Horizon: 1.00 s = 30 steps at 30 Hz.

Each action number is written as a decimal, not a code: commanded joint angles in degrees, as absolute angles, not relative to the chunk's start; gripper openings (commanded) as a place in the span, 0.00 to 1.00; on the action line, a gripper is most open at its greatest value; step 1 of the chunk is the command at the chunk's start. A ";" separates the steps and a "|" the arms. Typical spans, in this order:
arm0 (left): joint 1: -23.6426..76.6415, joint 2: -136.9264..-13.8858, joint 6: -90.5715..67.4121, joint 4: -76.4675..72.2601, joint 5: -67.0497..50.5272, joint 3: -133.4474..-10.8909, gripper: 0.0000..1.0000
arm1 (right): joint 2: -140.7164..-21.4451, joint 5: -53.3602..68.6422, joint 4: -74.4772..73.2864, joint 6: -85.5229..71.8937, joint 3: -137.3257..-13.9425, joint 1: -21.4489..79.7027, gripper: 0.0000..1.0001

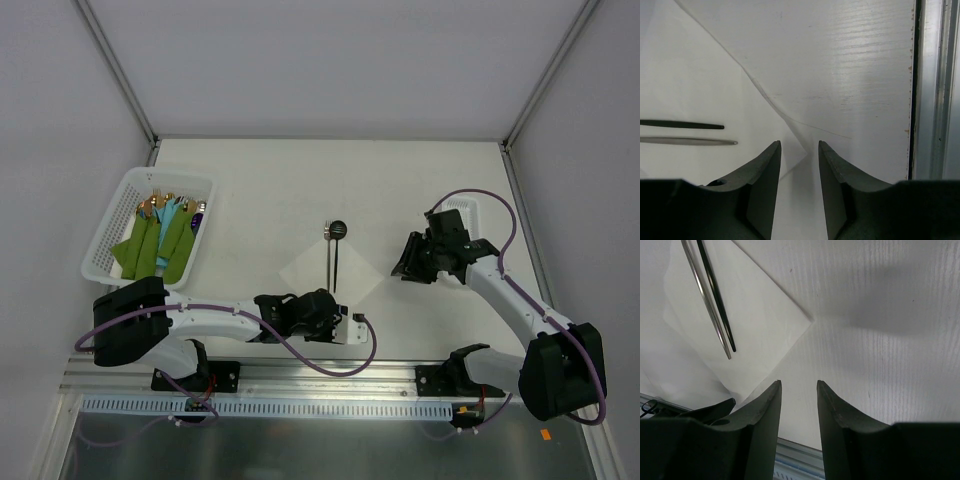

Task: Place the utensils on the paper napkin and roll it up

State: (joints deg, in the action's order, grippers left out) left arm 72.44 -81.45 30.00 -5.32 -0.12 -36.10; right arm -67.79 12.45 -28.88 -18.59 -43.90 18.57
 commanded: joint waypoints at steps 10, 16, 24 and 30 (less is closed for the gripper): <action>73.12 -82.62 31.29 -7.30 4.66 -36.12 0.17 | -67.33 12.92 -28.04 -17.58 -43.59 18.02 0.37; 73.13 -81.48 29.89 -4.84 2.20 -38.40 0.00 | -66.71 13.53 -28.04 -17.23 -43.33 17.40 0.37; 73.21 -80.25 27.07 1.82 -1.83 -42.45 0.00 | -66.62 14.50 -28.12 -16.79 -43.68 16.70 0.37; 71.38 -81.74 24.78 4.74 -4.30 -46.76 0.00 | -66.10 14.85 -28.12 -16.08 -43.51 16.61 0.38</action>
